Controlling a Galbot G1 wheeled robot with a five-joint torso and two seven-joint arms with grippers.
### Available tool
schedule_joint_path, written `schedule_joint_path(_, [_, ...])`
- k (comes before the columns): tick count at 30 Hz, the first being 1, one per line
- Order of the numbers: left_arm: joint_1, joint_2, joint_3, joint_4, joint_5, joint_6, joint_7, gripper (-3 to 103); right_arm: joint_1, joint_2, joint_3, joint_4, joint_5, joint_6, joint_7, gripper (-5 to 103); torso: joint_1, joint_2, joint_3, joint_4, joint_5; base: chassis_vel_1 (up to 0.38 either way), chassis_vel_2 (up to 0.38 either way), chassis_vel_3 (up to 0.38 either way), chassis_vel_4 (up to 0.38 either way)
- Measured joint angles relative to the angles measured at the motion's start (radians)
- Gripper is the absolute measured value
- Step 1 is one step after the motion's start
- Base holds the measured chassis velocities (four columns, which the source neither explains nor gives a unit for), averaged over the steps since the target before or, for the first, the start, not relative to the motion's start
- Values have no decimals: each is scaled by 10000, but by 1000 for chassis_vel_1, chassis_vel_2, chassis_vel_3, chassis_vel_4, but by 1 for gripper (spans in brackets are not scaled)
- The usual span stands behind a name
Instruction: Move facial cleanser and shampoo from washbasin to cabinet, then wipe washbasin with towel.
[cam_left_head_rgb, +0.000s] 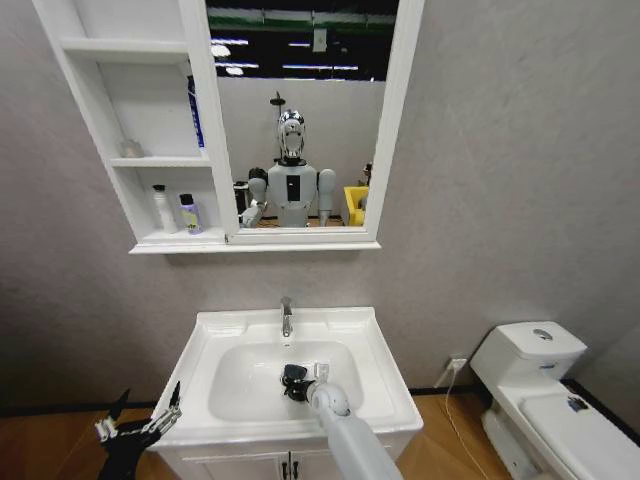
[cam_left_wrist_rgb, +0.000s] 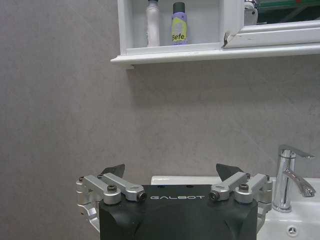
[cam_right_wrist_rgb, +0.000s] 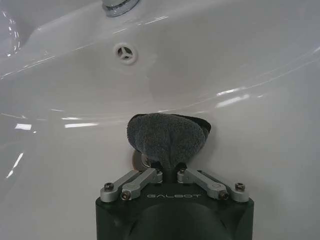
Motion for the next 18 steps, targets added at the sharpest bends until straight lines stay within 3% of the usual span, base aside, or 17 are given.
schedule_joint_path(7, [0,0,0,0,0,0,0,100,516,-4,430,-913,-169,348,-161,8,0,0,0,1,1,0,0,0,0])
schedule_joint_path(18, [0,0,0,0,0,0,0,100,330,-8,751,-705,-386,426,53,8,0,1,-1,0,1,0,0,0,0])
